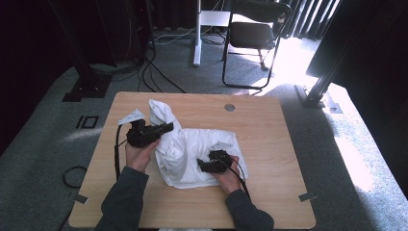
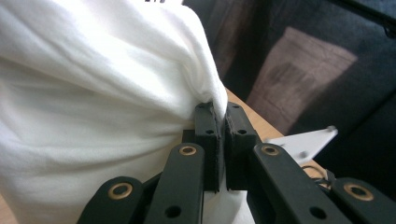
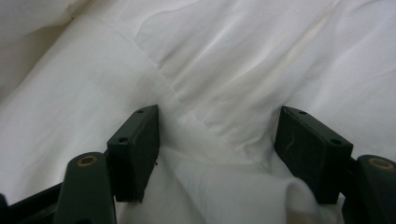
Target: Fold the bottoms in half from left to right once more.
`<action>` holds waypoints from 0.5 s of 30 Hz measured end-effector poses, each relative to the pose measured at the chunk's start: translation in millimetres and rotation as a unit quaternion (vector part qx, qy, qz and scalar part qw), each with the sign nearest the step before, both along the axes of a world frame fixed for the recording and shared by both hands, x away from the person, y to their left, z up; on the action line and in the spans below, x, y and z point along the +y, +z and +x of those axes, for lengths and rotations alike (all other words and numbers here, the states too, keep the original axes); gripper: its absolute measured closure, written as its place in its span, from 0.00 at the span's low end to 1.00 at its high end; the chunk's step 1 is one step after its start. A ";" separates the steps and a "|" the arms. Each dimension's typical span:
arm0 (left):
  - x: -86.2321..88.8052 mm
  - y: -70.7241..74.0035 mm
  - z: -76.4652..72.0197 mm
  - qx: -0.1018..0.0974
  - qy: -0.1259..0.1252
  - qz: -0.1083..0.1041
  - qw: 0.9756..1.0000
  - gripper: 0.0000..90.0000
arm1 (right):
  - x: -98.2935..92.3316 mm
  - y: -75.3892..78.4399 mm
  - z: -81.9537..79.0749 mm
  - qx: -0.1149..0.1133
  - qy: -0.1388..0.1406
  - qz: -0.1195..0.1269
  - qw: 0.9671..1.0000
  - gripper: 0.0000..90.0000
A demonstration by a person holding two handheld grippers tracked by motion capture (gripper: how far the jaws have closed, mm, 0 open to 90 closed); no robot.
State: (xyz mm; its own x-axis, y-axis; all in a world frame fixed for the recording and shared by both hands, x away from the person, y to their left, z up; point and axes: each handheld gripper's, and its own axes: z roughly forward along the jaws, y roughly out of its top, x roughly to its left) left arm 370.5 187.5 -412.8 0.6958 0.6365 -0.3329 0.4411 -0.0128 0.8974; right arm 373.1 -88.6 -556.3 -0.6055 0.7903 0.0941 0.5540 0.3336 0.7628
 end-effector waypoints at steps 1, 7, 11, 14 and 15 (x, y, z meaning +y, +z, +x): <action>-3.6 1.4 0.4 -0.001 -0.003 0.002 1.000 0.97 | 2.6 -1.0 0.4 0.004 -0.002 0.006 1.000 0.34; -33.9 3.4 0.7 -0.005 -0.034 0.016 0.999 0.97 | 29.0 -2.1 0.1 0.005 0.025 0.016 1.000 0.40; -50.7 -6.7 3.4 0.003 -0.046 0.039 0.998 0.97 | 45.6 0.2 0.7 0.013 0.060 0.016 0.998 0.39; -56.8 -20.4 6.2 0.005 -0.054 0.047 0.997 0.97 | 36.1 3.4 -2.0 0.012 0.069 0.039 0.997 0.39; -57.9 -24.1 6.6 0.007 -0.057 0.050 0.997 0.97 | 25.2 7.2 -5.0 0.003 0.069 0.058 0.996 0.38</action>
